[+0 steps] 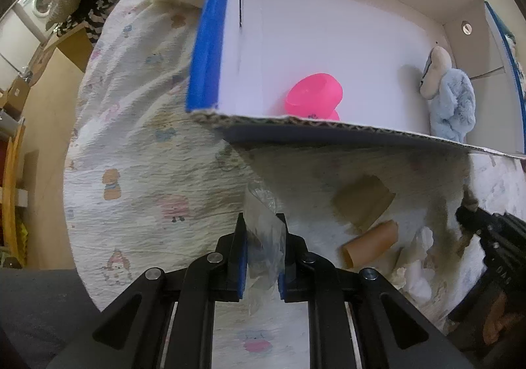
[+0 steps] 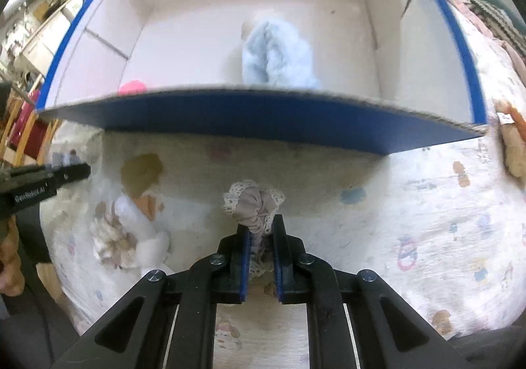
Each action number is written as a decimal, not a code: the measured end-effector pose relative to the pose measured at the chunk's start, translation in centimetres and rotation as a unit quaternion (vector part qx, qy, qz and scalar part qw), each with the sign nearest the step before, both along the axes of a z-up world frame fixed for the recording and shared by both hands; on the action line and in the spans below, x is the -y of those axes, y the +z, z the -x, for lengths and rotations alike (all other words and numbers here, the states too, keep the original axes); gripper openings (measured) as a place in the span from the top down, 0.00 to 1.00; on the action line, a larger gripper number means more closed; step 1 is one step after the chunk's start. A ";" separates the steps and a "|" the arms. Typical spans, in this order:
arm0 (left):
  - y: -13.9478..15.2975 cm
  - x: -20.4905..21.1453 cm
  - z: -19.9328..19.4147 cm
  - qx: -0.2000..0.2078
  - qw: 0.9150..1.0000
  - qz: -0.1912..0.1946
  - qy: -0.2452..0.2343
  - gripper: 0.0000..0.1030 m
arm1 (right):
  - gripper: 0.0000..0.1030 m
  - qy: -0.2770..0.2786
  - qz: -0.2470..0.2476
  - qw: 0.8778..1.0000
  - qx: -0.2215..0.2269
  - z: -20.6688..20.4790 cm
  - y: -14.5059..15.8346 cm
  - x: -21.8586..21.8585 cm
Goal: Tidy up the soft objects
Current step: 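Grasp the lace scrunchie with the right tool while the left tool grasps the plastic bag, then carry the scrunchie and plastic bag over the box with both tools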
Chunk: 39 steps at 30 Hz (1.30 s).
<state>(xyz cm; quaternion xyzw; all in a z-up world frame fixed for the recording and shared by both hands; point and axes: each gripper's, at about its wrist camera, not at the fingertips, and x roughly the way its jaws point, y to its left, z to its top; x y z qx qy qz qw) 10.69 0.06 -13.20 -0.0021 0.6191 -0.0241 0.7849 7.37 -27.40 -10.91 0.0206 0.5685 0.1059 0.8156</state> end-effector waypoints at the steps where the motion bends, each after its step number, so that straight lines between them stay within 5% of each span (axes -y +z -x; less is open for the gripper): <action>1: -0.2 0.1 0.2 0.001 1.000 -0.001 0.001 0.88 | 0.87 -0.005 -0.003 1.000 0.007 0.2 0.4 0.5; 15: 1.3 -0.4 0.9 0.011 0.999 -0.009 0.043 0.88 | 0.87 -0.060 -0.020 0.996 0.064 0.7 4.0 4.7; 23: 2.9 -1.2 1.8 0.031 0.998 0.007 0.061 0.88 | 0.87 -0.051 -0.108 0.990 0.080 1.6 5.6 4.4; 29: 6.7 -0.8 3.0 0.094 0.993 0.009 0.069 0.88 | 0.87 -0.042 -0.171 0.972 0.154 3.5 9.8 5.4; 39: 12.6 0.8 2.6 0.172 0.984 0.014 0.042 0.88 | 0.87 -0.051 -0.182 0.965 0.181 1.7 12.3 5.8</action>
